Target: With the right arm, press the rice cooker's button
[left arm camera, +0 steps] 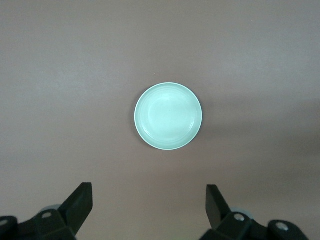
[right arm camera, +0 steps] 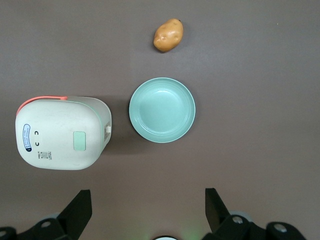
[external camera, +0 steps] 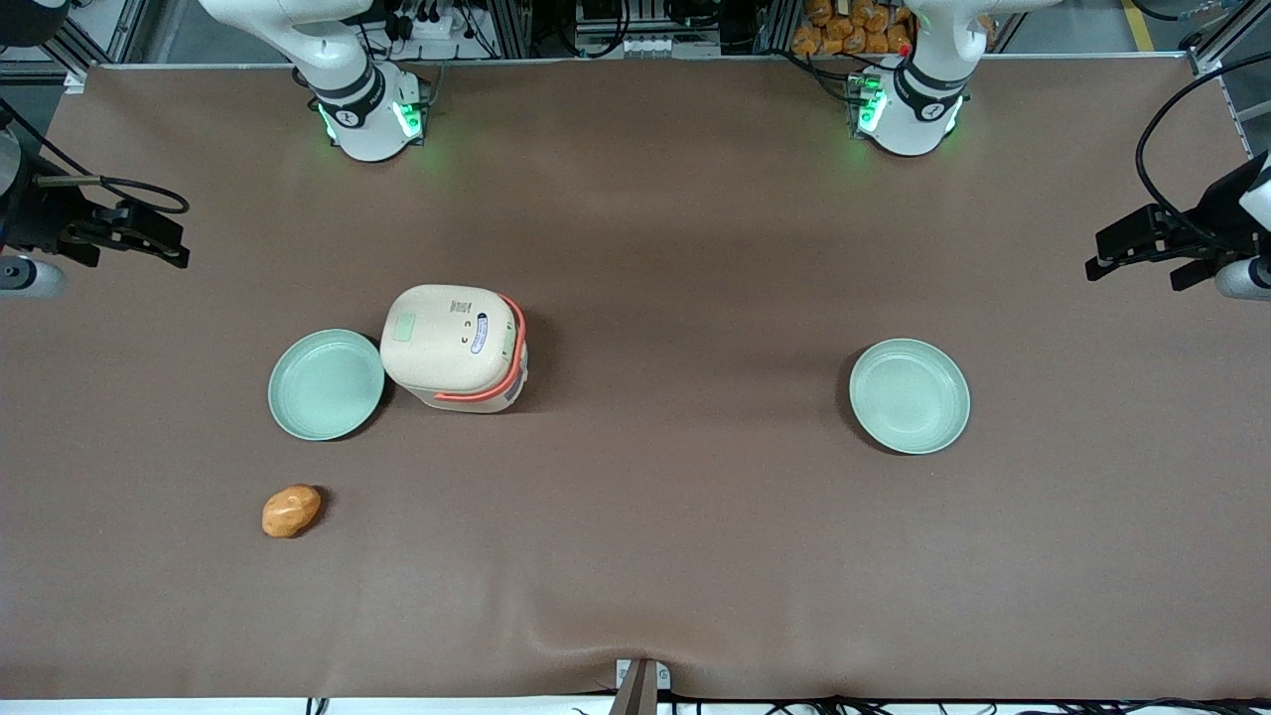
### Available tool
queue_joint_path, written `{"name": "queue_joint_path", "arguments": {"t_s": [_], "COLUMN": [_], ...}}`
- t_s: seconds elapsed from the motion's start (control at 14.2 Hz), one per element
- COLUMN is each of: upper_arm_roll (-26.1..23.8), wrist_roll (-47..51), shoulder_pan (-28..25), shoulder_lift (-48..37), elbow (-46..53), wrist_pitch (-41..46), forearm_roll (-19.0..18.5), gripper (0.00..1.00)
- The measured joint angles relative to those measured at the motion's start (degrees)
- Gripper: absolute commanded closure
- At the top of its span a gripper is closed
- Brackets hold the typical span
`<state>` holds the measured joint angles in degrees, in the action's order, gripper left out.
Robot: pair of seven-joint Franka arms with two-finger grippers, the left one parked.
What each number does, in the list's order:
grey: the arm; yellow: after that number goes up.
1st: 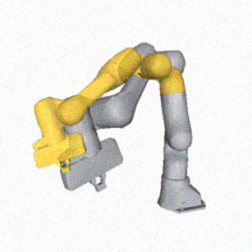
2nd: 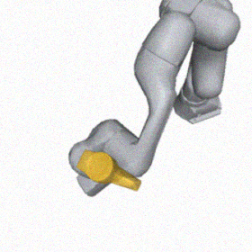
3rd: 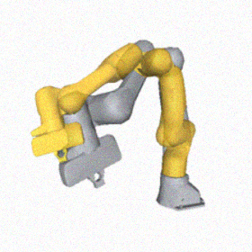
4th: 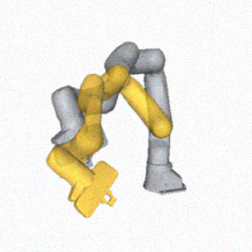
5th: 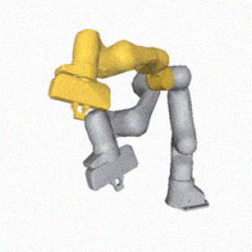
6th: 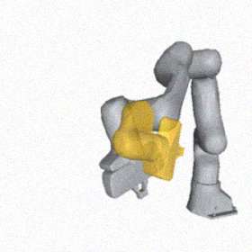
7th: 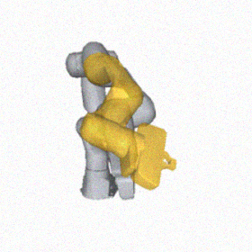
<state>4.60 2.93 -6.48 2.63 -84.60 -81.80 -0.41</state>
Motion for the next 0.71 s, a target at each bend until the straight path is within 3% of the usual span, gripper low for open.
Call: {"name": "queue_joint_path", "arguments": {"t_s": [0.71], "upper_arm_roll": [-0.25], "wrist_roll": [-0.06], "shoulder_pan": [-0.01], "shoulder_lift": [0.00], "elbow": [-0.01], "wrist_pitch": [0.53], "forearm_roll": [0.15], "gripper": [0.00]}}
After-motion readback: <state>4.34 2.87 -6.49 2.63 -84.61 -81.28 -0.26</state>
